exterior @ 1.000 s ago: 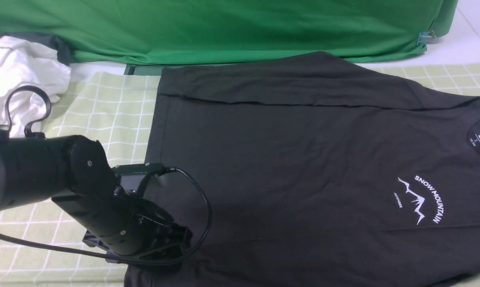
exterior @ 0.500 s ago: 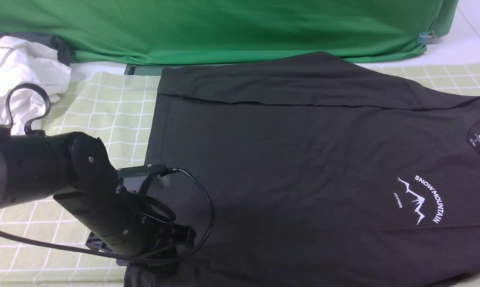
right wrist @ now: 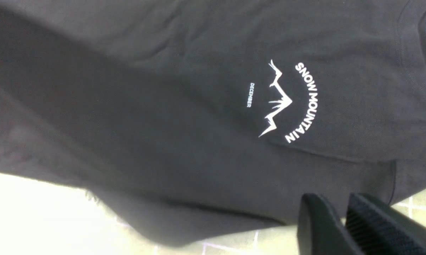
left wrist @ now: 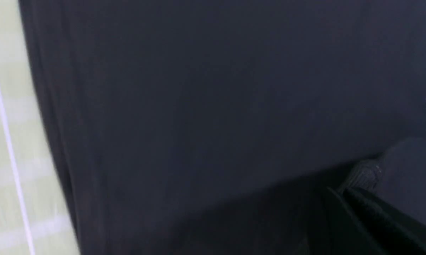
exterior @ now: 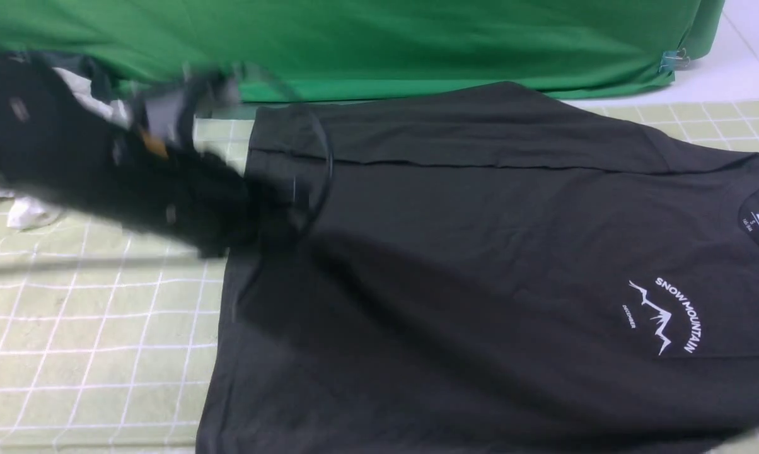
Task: Fold a long-sleeved shirt over a green coffee tablecloth.
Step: 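Fold the left side of the black T-shirt inward over its body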
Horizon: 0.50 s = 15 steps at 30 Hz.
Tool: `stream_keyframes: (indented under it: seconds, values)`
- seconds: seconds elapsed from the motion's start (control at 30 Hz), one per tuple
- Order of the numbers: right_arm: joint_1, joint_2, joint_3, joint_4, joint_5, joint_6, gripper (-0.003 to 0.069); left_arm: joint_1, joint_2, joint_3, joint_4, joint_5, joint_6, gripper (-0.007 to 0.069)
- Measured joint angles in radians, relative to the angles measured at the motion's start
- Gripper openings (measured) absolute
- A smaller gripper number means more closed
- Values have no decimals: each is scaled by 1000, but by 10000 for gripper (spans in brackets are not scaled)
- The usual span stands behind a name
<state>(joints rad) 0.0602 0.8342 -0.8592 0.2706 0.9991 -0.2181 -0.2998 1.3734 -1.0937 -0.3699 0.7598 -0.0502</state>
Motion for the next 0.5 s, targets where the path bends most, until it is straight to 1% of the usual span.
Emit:
stream_keyframes:
  seconds: [0.13,0.27,0.37,0.5]
  values:
    - [0,0,0,0,-9,-9,133,3,83,-112,94,3,-74,15]
    - [0,0,0,0,-12,-24,136,28,188,-165,101,-19,-84,15]
    - [0,0,0,0,-12,-27,141,73,320,-235,100,-25,-89,15]
    - [0,0,0,0,-12,-27,146,112,426,-291,100,-27,-94,16]
